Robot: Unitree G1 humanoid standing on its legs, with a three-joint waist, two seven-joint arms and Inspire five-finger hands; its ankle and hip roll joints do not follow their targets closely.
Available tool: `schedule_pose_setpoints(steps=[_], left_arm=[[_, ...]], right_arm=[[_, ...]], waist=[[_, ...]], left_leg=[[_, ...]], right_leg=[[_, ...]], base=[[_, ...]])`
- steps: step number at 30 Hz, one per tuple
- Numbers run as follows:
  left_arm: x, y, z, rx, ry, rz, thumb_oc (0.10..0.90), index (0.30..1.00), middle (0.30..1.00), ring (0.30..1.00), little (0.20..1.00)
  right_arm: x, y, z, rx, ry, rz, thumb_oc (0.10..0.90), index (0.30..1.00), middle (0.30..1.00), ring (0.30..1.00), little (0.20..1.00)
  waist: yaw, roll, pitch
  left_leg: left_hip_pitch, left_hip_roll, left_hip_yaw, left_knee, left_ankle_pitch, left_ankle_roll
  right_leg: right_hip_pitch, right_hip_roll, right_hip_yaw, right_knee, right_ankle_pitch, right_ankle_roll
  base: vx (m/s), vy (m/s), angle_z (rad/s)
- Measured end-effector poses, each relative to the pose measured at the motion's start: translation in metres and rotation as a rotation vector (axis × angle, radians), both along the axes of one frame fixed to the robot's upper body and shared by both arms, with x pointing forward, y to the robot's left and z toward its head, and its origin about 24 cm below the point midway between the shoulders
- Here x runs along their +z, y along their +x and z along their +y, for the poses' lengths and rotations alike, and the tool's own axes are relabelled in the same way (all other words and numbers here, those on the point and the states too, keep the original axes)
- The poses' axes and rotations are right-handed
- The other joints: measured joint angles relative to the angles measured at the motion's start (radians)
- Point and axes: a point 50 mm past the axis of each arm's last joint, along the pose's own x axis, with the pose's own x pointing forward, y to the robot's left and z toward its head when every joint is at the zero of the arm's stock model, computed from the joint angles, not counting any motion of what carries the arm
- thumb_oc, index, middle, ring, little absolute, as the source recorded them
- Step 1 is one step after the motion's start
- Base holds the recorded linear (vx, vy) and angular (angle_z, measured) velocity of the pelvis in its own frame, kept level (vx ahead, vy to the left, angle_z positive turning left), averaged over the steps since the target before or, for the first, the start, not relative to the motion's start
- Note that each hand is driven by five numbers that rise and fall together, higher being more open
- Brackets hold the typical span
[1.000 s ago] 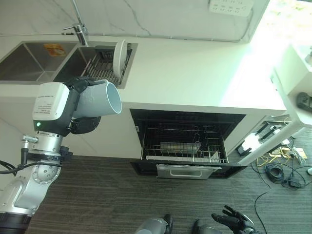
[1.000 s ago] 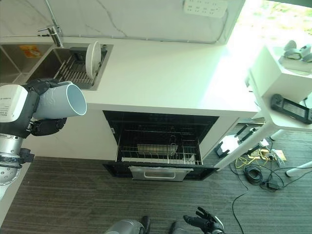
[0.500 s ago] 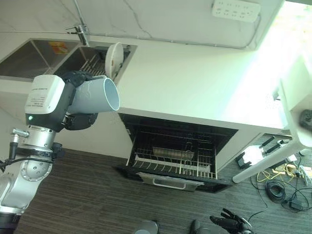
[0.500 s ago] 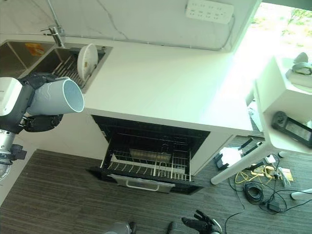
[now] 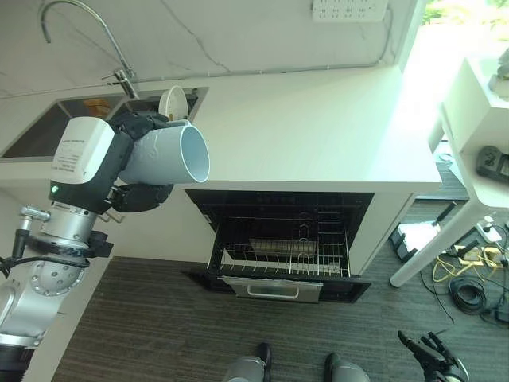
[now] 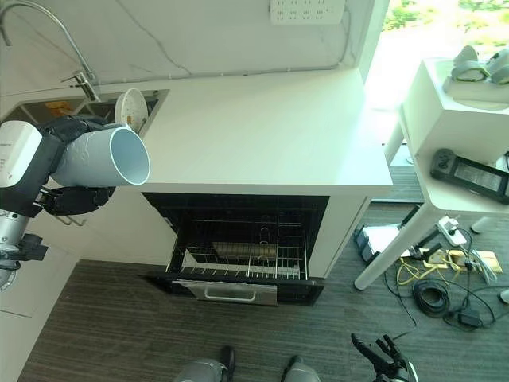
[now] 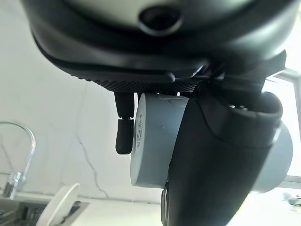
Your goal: Place the dishes in the dishwasher.
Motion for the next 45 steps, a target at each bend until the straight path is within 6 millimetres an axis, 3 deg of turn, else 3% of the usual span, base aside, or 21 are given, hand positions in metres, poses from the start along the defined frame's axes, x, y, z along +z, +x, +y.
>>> schedule_pose_setpoints(steps=[3,5,7,8,9,11,13,15,17,18,20,22,24,25,28,32,35,41,45], left_arm=[[-0.004,0.001,0.0,0.005,-0.004,0.017,0.4,0.3,0.3,0.3,0.3],[-0.007,0.002,-0.001,0.009,-0.006,0.031,0.4,0.3,0.3,0.3,0.3],[-0.014,0.001,-0.002,-0.005,-0.121,0.033,0.4,0.3,0.3,0.3,0.3],[-0.023,0.001,-0.003,-0.025,-0.253,0.03,0.4,0.3,0.3,0.3,0.3],[-0.038,0.0,-0.009,-0.046,-0.431,0.023,0.4,0.3,0.3,0.3,0.3],[-0.044,0.001,-0.013,-0.081,-0.514,0.017,0.4,0.3,0.3,0.3,0.3],[-0.058,0.006,-0.024,-0.138,-0.706,0.009,0.4,0.3,0.3,0.3,0.3],[-0.069,0.013,-0.033,-0.163,-0.791,0.033,0.4,0.3,0.3,0.3,0.3],[-0.08,0.018,-0.036,-0.155,-0.885,0.041,0.4,0.3,0.3,0.3,0.3],[-0.09,0.024,-0.04,-0.125,-0.97,0.032,0.4,0.3,0.3,0.3,0.3],[-0.099,0.029,-0.052,-0.113,-1.035,0.034,0.4,0.3,0.3,0.3,0.3],[-0.101,0.032,-0.072,-0.125,-1.039,0.007,0.4,0.3,0.3,0.3,0.3],[-0.101,0.034,-0.087,-0.141,-1.001,-0.006,0.4,0.3,0.3,0.3,0.3],[-0.097,0.05,-0.112,-0.19,-0.863,-0.006,0.4,0.3,0.3,0.3,0.3],[-0.088,0.05,-0.126,-0.203,-0.7,-0.139,0.4,0.3,0.3,0.3,0.3],[-0.083,0.048,-0.116,-0.124,-0.714,-0.29,0.4,0.3,0.3,0.3,0.3],[-0.081,0.051,-0.115,-0.08,-0.695,-0.396,0.4,0.3,0.3,0.3,0.3],[-0.079,0.056,-0.133,-0.104,-0.707,-0.442,0.4,0.3,0.3,0.3,0.3],[-0.086,0.058,-0.131,-0.062,-0.697,-0.417,0.4,0.3,0.3,0.3,0.3]], right_arm=[[-0.005,-0.019,0.005,-0.048,0.009,0.008,0.8,0.9,0.9,0.9,0.9],[0.0,-0.021,0.001,-0.101,-0.022,-0.066,0.8,0.9,0.9,0.9,0.9],[0.028,0.011,-0.008,-0.119,-0.103,-0.311,0.8,0.9,0.9,0.9,0.9],[0.052,0.037,-0.011,-0.102,-0.149,-0.481,0.8,0.9,0.9,0.9,0.9],[0.09,0.067,-0.013,-0.062,-0.217,-0.684,0.8,0.9,0.9,0.9,0.9],[0.126,0.089,-0.012,-0.051,-0.287,-0.859,0.8,0.9,0.9,0.9,0.9],[0.18,0.105,-0.007,-0.073,-0.411,-1.1,0.8,0.9,0.9,0.9,0.9],[0.212,0.113,-0.002,-0.092,-0.493,-1.247,0.8,0.9,0.9,0.9,0.9],[0.233,0.115,0.004,-0.065,-0.527,-1.326,0.8,0.9,0.9,0.9,0.9],[0.247,0.119,0.014,0.005,-0.507,-1.384,0.8,0.9,0.9,0.9,0.9],[0.27,0.13,0.045,0.33,-0.462,-1.484,0.8,0.9,0.9,0.9,0.9],[0.285,0.138,0.087,0.67,-0.368,-1.592,0.8,0.9,0.9,0.9,0.9],[0.298,0.152,0.121,0.849,-0.248,-1.665,0.8,0.9,0.9,0.9,0.9],[0.314,0.171,0.163,1.075,-0.142,-1.708,0.8,0.9,0.9,0.9,0.9],[0.313,0.183,0.191,1.228,-0.091,-1.697,0.8,0.9,0.9,0.9,0.9],[0.299,0.192,0.193,1.195,-0.044,-1.621,0.8,0.9,0.9,0.9,0.9],[0.289,0.198,0.207,1.186,0.115,-1.556,0.8,0.9,0.9,0.9,0.9],[0.255,0.21,0.229,1.102,0.255,-1.36,0.8,0.9,0.9,0.9,0.9],[0.269,0.214,0.229,1.109,0.218,-1.398,0.8,0.9,0.9,0.9,0.9]], waist=[[-0.01,-0.023,-0.019],[-0.021,-0.027,-0.024],[-0.05,-0.032,-0.028],[-0.068,-0.036,-0.032],[-0.08,-0.043,-0.04],[-0.092,-0.063,-0.053],[-0.104,-0.072,-0.065],[-0.112,-0.085,-0.079],[-0.13,-0.085,-0.081],[-0.135,-0.077,-0.085],[-0.163,-0.076,-0.085],[-0.162,-0.074,-0.084],[-0.154,-0.074,-0.084],[-0.105,-0.073,-0.083],[-0.069,-0.071,-0.081],[-0.047,-0.07,-0.081],[-0.039,-0.069,-0.078],[-0.019,-0.075,-0.071],[-0.015,-0.081,-0.041]], left_leg=[[0.008,-0.006,0.019,0.004,-0.009,0.013],[0.018,-0.005,0.025,0.005,-0.004,0.019],[0.04,0.003,0.042,0.01,-0.008,0.021],[0.043,0.006,0.049,0.011,-0.008,0.02],[0.056,0.014,0.063,0.011,-0.011,0.017],[0.056,0.025,0.072,0.016,-0.014,0.012],[0.059,0.026,0.082,0.018,-0.015,0.011],[0.068,0.028,0.101,0.018,-0.022,0.011],[0.073,0.027,0.118,0.024,-0.03,0.015],[0.074,0.026,0.127,0.027,-0.033,0.018],[0.073,0.023,0.134,0.028,-0.036,0.023],[0.072,0.026,0.138,0.024,-0.036,0.029],[0.074,0.025,0.132,0.014,-0.033,0.028],[0.078,0.025,0.127,-0.001,-0.021,0.029],[0.082,0.023,0.088,-0.018,-0.004,0.019],[0.086,0.023,0.071,-0.027,0.0,0.018],[0.086,0.022,0.053,-0.033,0.004,0.016],[0.088,0.021,0.019,-0.034,0.004,0.016],[0.087,0.021,0.009,-0.033,0.007,0.012]], right_leg=[[0.0,-0.006,0.013,-0.018,0.015,0.005],[0.022,-0.004,0.013,-0.036,0.032,0.018],[0.036,0.006,0.026,-0.05,0.044,0.01],[0.033,0.012,0.029,-0.052,0.046,0.008],[0.038,0.019,0.04,-0.056,0.045,0.012],[0.035,0.031,0.049,-0.066,0.049,0.01],[0.035,0.033,0.063,-0.066,0.049,0.006],[0.032,0.032,0.069,-0.068,0.05,0.005],[0.031,0.03,0.078,-0.072,0.06,0.006],[0.029,0.031,0.09,-0.083,0.071,0.009],[0.021,0.034,0.112,-0.106,0.099,0.018],[0.023,0.034,0.114,-0.13,0.116,0.015],[0.031,0.034,0.112,-0.136,0.121,0.015],[0.036,0.034,0.109,-0.137,0.127,0.013],[0.052,0.028,0.066,-0.139,0.118,0.008],[0.065,0.027,0.047,-0.135,0.111,0.013],[0.077,0.026,0.028,-0.132,0.113,0.009],[0.098,0.025,-0.003,-0.132,0.099,0.007],[0.098,0.024,-0.011,-0.121,0.091,0.005]], base=[[0.03,0.004,-0.14],[0.01,-0.021,-0.17],[0.01,-0.036,-0.26],[0.0,-0.023,-0.27],[0.01,-0.005,-0.31],[0.02,0.013,-0.24],[0.01,0.032,-0.17],[0.0,0.04,-0.26],[-0.01,0.039,-0.31],[-0.02,0.039,-0.45],[-0.04,0.026,-0.48],[-0.06,-0.017,-0.24],[-0.04,-0.035,0.07],[-0.03,-0.044,0.14],[-0.01,-0.052,0.36],[0.0,-0.041,0.18],[0.0,-0.046,0.16],[0.01,-0.023,0.17],[0.02,-0.018,0.07]])
